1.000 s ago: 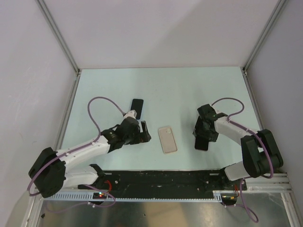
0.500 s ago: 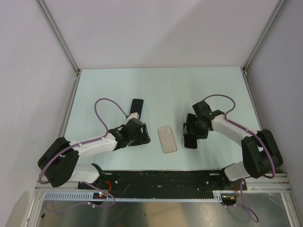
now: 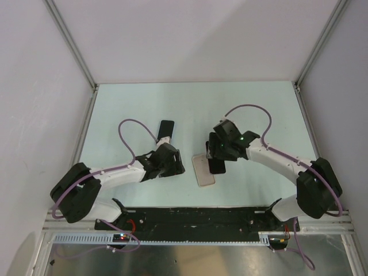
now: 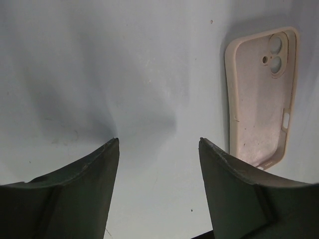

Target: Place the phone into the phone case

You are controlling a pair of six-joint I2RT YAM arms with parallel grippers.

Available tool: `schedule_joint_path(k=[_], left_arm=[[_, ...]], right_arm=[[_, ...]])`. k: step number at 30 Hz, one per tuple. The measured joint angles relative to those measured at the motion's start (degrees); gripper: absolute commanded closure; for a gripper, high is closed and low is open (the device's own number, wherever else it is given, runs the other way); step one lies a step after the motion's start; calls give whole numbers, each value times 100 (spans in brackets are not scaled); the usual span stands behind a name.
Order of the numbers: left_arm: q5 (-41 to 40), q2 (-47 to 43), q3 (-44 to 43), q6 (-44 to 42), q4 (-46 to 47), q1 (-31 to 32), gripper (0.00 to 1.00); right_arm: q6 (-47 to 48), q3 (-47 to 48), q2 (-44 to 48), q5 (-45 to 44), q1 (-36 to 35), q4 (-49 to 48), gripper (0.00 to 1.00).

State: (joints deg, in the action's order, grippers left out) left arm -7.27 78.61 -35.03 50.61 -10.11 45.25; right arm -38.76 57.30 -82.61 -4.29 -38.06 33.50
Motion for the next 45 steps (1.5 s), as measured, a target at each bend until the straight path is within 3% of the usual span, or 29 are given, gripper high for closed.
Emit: schedule_joint_path(k=[7,16,45], left_arm=[[2,-245,11,42,2,-42,31],[11,-820,125,37,-31,-321,31],[127,-1005,245,-9,-96,-433,32]], right_arm=[[-227,240,-485,-914,-914,-68,55],[-433,337,-1062,-1670,-1517,-153,55],[-970,487,-1504,-2188,-1998,-133,53]])
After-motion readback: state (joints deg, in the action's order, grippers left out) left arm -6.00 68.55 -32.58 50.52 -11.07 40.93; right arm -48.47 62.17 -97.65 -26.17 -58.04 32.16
